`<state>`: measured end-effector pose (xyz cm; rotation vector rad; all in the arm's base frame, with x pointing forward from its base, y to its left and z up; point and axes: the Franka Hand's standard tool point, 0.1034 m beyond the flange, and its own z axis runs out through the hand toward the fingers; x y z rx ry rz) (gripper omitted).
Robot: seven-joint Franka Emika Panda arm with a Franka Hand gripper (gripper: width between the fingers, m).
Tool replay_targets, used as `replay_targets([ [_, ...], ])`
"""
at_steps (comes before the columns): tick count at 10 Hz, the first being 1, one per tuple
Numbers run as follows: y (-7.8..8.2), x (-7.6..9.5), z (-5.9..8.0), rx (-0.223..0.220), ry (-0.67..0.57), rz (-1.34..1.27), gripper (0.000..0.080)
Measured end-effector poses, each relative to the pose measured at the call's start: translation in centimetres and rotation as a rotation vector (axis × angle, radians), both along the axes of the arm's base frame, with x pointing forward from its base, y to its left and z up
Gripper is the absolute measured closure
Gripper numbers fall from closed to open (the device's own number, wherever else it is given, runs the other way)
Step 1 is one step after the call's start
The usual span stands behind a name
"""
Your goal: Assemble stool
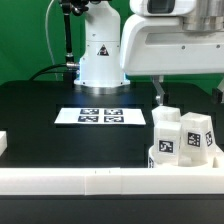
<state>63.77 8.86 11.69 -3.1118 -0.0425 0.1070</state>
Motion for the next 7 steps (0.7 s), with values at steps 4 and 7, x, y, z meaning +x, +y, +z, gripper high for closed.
replay_targets([
  [4, 3.3, 0.0, -0.9, 0.025, -0.043, 0.168, 0.015],
  [7, 2.9, 0.1, -0.9, 0.023, -0.042, 0.165, 0.015],
])
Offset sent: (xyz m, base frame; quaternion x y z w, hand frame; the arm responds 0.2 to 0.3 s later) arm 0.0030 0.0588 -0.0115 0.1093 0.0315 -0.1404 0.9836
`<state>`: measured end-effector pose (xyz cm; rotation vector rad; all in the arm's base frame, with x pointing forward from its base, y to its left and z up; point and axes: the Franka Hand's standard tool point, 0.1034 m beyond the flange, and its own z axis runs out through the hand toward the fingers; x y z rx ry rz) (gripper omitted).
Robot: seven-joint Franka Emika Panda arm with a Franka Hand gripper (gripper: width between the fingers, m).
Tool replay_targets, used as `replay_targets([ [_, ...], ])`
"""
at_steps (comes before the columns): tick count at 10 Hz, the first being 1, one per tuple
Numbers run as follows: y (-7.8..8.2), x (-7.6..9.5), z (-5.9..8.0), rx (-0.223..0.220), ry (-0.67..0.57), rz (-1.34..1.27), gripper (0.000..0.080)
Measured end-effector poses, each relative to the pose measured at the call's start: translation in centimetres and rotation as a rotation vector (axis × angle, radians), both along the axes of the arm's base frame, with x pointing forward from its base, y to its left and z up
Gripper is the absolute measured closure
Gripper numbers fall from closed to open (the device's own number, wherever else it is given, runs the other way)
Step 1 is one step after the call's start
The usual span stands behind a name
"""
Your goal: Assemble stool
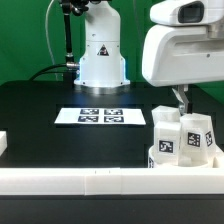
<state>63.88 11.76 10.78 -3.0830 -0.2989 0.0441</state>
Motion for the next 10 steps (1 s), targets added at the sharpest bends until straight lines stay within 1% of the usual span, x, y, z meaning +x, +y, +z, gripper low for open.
replay_targets([
  [1, 0.0, 0.1, 0.0, -0.007, -0.011, 0.025, 0.015],
  [2, 0.3, 0.3, -0.2, -0.024, -0.039, 0.137, 0.015],
  [3, 0.6, 0.3, -0.4, -0.032, -0.053, 0.251, 0.015],
  [5, 0.7, 0.2, -0.6, -0.042, -0.051, 0.387, 0.015],
  [6, 0.4, 0.1, -0.8, -0.048, -0.05, 0.47, 0.015],
  [8, -0.2, 0.0, -1.2, -0.051, -0.042, 0.5, 0.015],
  [10, -0.3, -0.4, -1.5, -0.053, -0.033, 0.483, 0.015],
])
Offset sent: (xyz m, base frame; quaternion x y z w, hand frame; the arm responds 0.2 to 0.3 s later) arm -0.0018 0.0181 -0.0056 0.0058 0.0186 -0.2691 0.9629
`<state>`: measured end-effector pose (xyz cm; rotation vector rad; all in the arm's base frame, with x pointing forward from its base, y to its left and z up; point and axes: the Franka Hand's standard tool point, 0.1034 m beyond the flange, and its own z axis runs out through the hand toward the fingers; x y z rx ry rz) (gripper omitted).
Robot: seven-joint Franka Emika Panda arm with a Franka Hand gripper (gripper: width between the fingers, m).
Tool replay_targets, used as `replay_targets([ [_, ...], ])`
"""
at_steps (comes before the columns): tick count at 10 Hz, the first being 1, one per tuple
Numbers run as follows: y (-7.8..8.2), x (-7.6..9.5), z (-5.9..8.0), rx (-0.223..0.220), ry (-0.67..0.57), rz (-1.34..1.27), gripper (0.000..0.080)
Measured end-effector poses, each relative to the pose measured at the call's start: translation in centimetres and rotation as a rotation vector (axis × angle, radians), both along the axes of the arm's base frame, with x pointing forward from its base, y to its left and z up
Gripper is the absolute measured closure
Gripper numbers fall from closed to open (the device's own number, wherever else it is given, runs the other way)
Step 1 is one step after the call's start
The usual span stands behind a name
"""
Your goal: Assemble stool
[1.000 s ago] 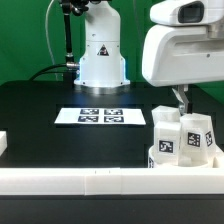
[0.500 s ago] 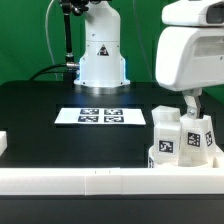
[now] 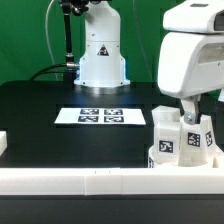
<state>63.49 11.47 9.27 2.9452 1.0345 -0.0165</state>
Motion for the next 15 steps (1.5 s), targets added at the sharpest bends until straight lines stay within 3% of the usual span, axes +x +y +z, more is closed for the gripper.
replay_targets([
  [8, -0.2, -0.6, -1.3, -0.009, 0.018, -0.029, 0.015],
  [9, -0.2, -0.6, -1.3, -0.009, 0.018, -0.036, 0.0242],
  [10, -0.3, -0.6, -1.3, -0.009, 0.018, -0.038, 0.0425],
  [11, -0.4, -0.6, -1.3, -0.009, 0.017, -0.041, 0.0465],
  [15, -0.5, -0.5, -1.3, -0.011, 0.013, -0.186, 0.0464],
])
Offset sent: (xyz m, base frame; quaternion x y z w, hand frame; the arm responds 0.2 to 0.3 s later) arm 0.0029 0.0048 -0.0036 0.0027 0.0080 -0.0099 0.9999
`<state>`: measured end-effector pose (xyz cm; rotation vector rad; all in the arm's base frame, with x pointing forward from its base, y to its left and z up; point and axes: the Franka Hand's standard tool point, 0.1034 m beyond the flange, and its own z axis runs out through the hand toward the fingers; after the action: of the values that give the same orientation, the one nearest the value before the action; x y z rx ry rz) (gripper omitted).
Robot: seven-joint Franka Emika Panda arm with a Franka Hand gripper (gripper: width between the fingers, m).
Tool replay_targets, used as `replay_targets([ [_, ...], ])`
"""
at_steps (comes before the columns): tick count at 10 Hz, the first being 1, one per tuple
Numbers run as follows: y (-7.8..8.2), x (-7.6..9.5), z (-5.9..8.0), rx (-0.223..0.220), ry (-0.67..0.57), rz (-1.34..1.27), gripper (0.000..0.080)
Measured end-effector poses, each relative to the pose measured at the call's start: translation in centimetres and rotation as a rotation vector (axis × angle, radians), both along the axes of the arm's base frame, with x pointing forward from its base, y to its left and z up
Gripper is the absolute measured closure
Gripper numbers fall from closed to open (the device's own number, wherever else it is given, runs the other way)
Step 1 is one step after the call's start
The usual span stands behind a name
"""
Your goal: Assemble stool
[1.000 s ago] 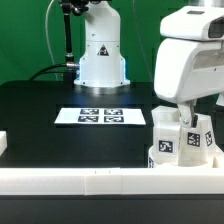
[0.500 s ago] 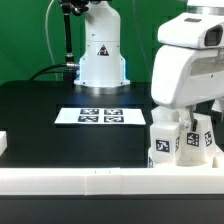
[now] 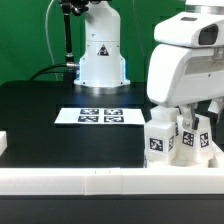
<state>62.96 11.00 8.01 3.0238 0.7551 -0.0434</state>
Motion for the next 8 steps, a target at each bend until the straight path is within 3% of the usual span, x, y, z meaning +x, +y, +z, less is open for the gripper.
replay_targets([
  [4, 0.1, -0.1, 0.0, -0.007, -0.011, -0.352, 0.0464],
  [8, 1.2, -0.6, 0.0, -0.011, -0.044, -0.87, 0.0463],
])
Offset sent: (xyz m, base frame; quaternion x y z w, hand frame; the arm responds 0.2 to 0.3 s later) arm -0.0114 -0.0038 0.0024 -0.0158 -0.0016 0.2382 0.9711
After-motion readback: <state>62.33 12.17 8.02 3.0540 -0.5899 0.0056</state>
